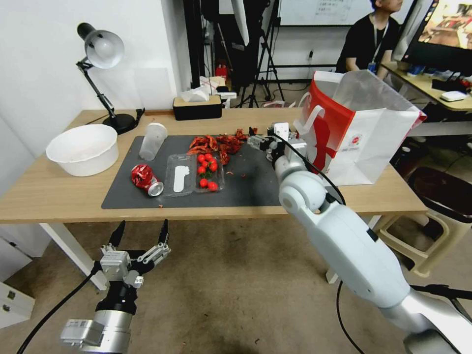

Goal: Pick up the trash from the table and place it into the takeout bag.

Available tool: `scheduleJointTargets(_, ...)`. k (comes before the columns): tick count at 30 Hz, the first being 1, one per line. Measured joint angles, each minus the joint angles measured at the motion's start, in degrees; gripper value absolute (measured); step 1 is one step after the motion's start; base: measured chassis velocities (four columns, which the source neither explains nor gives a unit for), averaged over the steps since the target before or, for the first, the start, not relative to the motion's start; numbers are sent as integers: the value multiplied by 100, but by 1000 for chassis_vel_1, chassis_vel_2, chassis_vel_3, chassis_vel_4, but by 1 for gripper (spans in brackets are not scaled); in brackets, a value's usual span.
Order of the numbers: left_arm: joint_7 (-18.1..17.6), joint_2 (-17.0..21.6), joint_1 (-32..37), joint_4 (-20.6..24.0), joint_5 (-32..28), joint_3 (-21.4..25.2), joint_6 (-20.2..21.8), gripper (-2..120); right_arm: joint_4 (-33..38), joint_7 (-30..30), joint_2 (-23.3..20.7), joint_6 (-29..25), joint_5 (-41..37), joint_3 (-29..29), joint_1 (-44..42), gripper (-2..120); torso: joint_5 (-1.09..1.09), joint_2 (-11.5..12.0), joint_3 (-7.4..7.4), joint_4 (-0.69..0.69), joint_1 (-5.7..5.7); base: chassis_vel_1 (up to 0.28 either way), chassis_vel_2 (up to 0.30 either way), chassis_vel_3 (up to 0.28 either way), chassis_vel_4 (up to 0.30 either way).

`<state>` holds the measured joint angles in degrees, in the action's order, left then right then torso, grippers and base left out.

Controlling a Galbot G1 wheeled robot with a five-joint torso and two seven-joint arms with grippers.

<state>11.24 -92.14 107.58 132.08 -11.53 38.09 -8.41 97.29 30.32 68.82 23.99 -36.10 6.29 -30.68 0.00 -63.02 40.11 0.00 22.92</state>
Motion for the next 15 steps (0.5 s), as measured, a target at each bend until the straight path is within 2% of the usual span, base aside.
scheduleJointTargets(5, 1, 0, 16, 13, 3, -1, 22, 100, -359, -7, 144, 255, -60, 55, 261, 100, -1, -1, 0, 0, 0, 0, 0, 0, 0)
scheduleJointTargets(15, 7, 0, 49, 10, -2, -6, -30, 100, -1209, -172, 409, 414, 0, 21, 691, 100, 0, 0, 0, 1, 0, 0, 0, 0, 0)
